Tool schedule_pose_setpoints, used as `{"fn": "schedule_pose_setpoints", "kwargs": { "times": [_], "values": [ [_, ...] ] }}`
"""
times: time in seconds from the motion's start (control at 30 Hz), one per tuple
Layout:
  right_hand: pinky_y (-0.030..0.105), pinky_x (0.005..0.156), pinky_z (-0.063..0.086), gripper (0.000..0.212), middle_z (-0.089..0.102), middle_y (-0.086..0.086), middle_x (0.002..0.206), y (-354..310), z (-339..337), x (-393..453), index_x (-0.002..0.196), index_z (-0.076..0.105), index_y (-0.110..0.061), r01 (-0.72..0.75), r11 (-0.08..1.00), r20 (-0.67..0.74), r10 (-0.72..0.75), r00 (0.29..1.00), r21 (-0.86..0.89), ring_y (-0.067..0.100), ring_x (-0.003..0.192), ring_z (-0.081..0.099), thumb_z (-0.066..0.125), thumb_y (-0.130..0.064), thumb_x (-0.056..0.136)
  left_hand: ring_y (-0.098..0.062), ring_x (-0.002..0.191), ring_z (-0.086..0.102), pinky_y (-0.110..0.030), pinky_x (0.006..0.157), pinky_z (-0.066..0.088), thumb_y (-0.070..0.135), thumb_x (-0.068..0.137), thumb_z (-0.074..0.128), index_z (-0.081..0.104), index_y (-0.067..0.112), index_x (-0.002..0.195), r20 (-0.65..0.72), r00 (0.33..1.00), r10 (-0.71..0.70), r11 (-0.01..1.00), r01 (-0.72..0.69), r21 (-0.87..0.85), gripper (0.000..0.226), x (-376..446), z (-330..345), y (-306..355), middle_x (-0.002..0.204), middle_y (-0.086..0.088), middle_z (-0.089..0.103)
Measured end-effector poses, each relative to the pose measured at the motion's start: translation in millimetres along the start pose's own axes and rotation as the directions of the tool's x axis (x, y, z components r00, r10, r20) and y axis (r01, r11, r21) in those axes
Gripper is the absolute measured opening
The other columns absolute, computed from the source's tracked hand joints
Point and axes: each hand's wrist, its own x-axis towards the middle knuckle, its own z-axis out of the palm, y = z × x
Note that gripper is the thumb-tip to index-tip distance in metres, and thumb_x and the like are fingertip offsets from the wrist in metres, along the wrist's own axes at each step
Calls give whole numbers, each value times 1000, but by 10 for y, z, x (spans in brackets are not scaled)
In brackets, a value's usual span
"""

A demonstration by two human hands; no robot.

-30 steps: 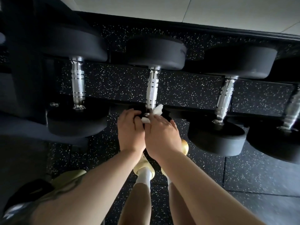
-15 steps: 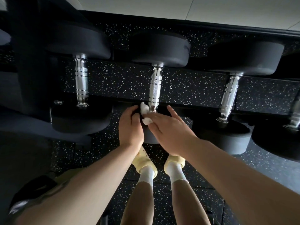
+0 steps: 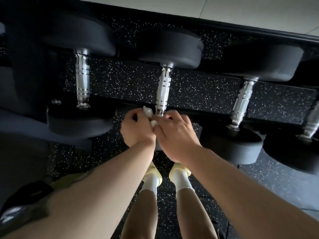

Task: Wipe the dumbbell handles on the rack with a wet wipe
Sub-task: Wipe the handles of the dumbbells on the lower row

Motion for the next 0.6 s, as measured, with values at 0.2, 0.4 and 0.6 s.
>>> {"fn": "schedule_pose_setpoints", "kwargs": {
  "times": [0.2, 0.4, 0.6],
  "values": [
    [21, 115, 15, 38, 51, 1, 137, 67, 57, 43, 134, 52, -16, 56, 975, 93, -78, 993, 213, 11, 129, 39, 33, -21, 100, -16, 75, 58, -23, 58, 39, 19, 88, 51, 70, 26, 85, 4, 1000, -15, 1000, 15, -5, 20, -43, -25, 52, 81, 4, 65],
    [26, 117, 16, 42, 49, -2, 140, 96, -39, -23, 135, 50, -17, 120, 969, 138, -151, 979, 215, 9, 131, 39, 30, -24, 99, -18, 76, 57, -24, 65, 38, 21, 87, 51, 71, 23, 90, -21, 999, -41, 999, 42, 32, 20, -43, -23, 76, 85, 2, 67],
    [8, 98, 24, 41, 47, -10, 140, 126, -23, -98, 136, 49, -23, 61, 930, 121, -111, 986, 362, 5, 128, 41, 35, -23, 98, -18, 79, 61, -23, 61, 41, 22, 88, 53, 69, 27, 85, 8, 1000, -27, 999, 27, 22, 17, -72, -28, 87, 80, 5, 64]
  ]
}}
